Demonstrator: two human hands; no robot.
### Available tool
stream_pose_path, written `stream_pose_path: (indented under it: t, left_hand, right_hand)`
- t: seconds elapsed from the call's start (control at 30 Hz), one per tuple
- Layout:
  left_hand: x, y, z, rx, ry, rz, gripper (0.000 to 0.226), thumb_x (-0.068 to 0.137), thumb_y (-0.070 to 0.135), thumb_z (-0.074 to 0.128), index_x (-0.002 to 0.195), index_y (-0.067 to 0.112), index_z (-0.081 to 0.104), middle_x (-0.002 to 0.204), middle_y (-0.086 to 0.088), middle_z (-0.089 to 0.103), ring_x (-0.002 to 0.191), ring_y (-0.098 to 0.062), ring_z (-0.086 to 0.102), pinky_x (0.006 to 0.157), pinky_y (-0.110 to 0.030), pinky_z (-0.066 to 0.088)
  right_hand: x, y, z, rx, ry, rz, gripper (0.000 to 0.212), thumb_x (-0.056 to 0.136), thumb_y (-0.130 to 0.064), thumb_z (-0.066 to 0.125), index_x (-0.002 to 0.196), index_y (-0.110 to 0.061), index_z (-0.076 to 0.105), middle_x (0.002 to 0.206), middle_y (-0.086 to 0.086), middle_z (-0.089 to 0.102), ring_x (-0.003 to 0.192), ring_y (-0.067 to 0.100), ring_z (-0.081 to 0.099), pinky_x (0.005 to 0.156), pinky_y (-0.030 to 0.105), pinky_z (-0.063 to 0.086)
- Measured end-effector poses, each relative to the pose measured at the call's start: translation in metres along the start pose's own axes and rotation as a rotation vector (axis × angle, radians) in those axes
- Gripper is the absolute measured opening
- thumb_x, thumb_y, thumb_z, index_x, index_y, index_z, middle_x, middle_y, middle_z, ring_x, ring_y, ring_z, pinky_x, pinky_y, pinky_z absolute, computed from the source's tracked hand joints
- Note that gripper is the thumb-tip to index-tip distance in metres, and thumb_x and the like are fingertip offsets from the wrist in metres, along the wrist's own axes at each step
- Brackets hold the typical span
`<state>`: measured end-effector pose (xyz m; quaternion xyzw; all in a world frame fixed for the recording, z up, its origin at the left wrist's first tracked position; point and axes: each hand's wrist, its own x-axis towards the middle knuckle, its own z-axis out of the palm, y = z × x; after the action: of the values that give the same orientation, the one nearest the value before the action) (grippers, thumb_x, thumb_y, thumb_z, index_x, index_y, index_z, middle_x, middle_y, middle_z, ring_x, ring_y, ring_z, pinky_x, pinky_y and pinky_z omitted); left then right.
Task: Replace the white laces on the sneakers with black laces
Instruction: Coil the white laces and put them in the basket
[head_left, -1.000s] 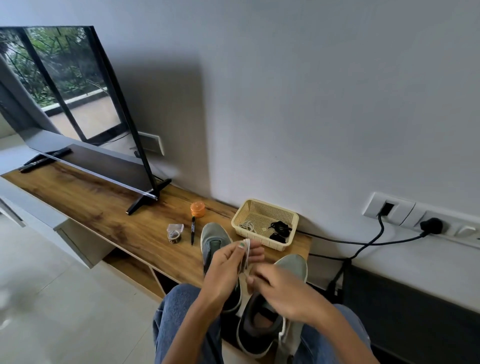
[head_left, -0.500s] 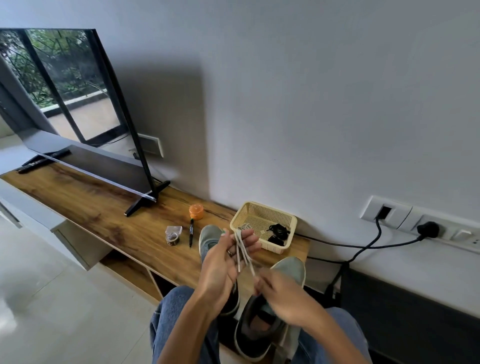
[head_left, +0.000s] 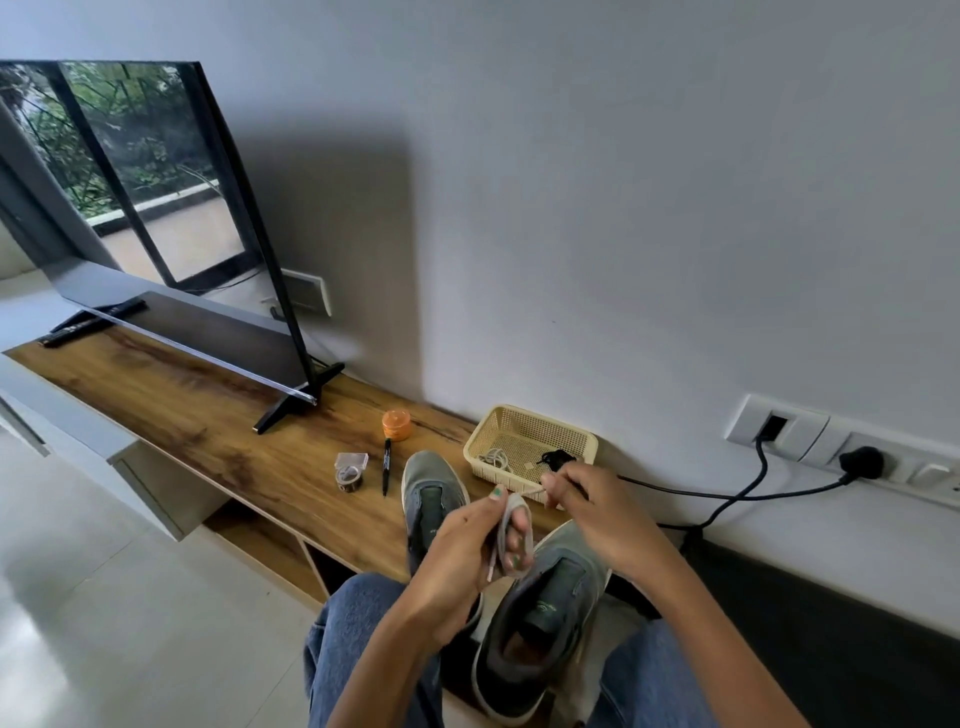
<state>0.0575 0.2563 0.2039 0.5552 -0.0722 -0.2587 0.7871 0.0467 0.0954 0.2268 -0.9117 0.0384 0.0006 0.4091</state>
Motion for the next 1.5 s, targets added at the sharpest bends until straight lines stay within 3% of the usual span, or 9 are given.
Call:
stream_pose_path:
  t: [0.1, 0.2, 0.37, 0.63, 0.8, 0.93, 1.2, 1.33, 1.5]
  left_hand:
    - [0.002, 0.005, 0.003, -0.312, 0.027, 0.051, 0.035, 0.102, 0.022, 0.035, 0.087, 0.002, 0.058, 0.071, -0.009, 0.052, 0.064, -0.017, 0.053, 0.064, -0.024, 0.053]
    - [0.008, 0.001, 0.002, -0.361, 0.125, 0.098, 0.031, 0.102, 0.016, 0.036, 0.099, -0.003, 0.061, 0.081, -0.012, 0.066, 0.075, -0.020, 0.065, 0.070, -0.025, 0.058]
    - [0.012, -0.014, -0.003, 0.106, 0.201, 0.145, 0.032, 0.104, 0.017, 0.036, 0.103, 0.004, 0.066, 0.092, -0.011, 0.069, 0.087, -0.015, 0.067, 0.076, -0.022, 0.053]
    - [0.009, -0.025, -0.007, 0.638, 0.128, 0.211, 0.055, 0.093, 0.054, 0.028, 0.063, 0.017, 0.055, 0.060, 0.007, 0.054, 0.060, -0.008, 0.050, 0.063, -0.029, 0.041]
    - [0.008, -0.021, -0.006, 0.562, 0.123, 0.189, 0.065, 0.091, 0.059, 0.023, 0.062, 0.012, 0.056, 0.058, -0.004, 0.055, 0.056, -0.012, 0.053, 0.060, -0.025, 0.044]
    - [0.005, -0.018, -0.006, 0.491, 0.052, 0.147, 0.062, 0.098, 0.050, 0.023, 0.061, 0.014, 0.057, 0.058, -0.007, 0.052, 0.055, -0.012, 0.050, 0.058, -0.021, 0.042]
    - [0.003, -0.007, -0.012, 0.468, -0.136, 0.090, 0.044, 0.104, 0.035, 0.034, 0.072, 0.012, 0.052, 0.070, -0.001, 0.048, 0.068, -0.012, 0.044, 0.067, -0.023, 0.039]
    - [0.000, -0.008, -0.007, 0.455, -0.141, 0.127, 0.036, 0.103, 0.026, 0.033, 0.073, 0.013, 0.050, 0.066, 0.011, 0.048, 0.066, -0.002, 0.045, 0.069, -0.018, 0.040]
    - [-0.004, -0.011, -0.001, 0.388, -0.181, 0.122, 0.037, 0.104, 0.022, 0.032, 0.077, 0.017, 0.057, 0.069, 0.014, 0.059, 0.070, 0.003, 0.054, 0.071, -0.016, 0.044]
  right_hand:
    - [-0.010, 0.008, 0.016, -0.008, -0.088, 0.019, 0.037, 0.096, -0.049, 0.037, 0.074, -0.027, 0.056, 0.071, -0.005, 0.056, 0.065, 0.009, 0.050, 0.065, 0.029, 0.036]
    - [-0.020, 0.007, 0.031, -0.029, -0.232, 0.021, 0.028, 0.102, -0.034, 0.039, 0.081, -0.026, 0.056, 0.077, -0.007, 0.057, 0.074, 0.011, 0.055, 0.074, 0.031, 0.041]
    - [-0.031, -0.002, 0.042, -0.206, -0.271, -0.024, 0.022, 0.102, -0.028, 0.041, 0.094, -0.016, 0.057, 0.093, 0.003, 0.063, 0.089, 0.021, 0.059, 0.083, 0.038, 0.045]
    - [-0.037, -0.026, 0.025, -0.374, 0.067, -0.176, 0.015, 0.097, -0.032, 0.050, 0.100, -0.024, 0.062, 0.098, -0.009, 0.054, 0.088, 0.006, 0.051, 0.069, 0.021, 0.041]
    - [-0.027, -0.004, 0.032, -0.043, 0.138, -0.234, 0.008, 0.084, -0.016, 0.072, 0.081, -0.013, 0.065, 0.102, -0.016, 0.053, 0.097, -0.002, 0.053, 0.075, 0.006, 0.040]
    - [-0.026, 0.000, 0.030, 0.239, 0.073, -0.208, 0.010, 0.077, -0.011, 0.078, 0.073, -0.011, 0.069, 0.091, -0.005, 0.068, 0.086, 0.005, 0.065, 0.077, 0.019, 0.052]
    - [-0.026, 0.004, 0.028, 0.312, 0.124, -0.199, 0.013, 0.071, -0.012, 0.083, 0.070, -0.016, 0.070, 0.080, -0.003, 0.061, 0.075, 0.004, 0.061, 0.068, 0.011, 0.046]
    - [-0.027, 0.003, 0.021, 0.368, 0.050, -0.218, 0.011, 0.072, -0.004, 0.080, 0.071, -0.005, 0.068, 0.079, 0.000, 0.059, 0.068, -0.004, 0.061, 0.064, 0.009, 0.046]
    - [-0.024, 0.012, 0.012, 0.450, -0.046, -0.194, 0.013, 0.071, -0.015, 0.082, 0.070, -0.018, 0.069, 0.082, 0.005, 0.066, 0.076, 0.014, 0.066, 0.071, 0.023, 0.052]
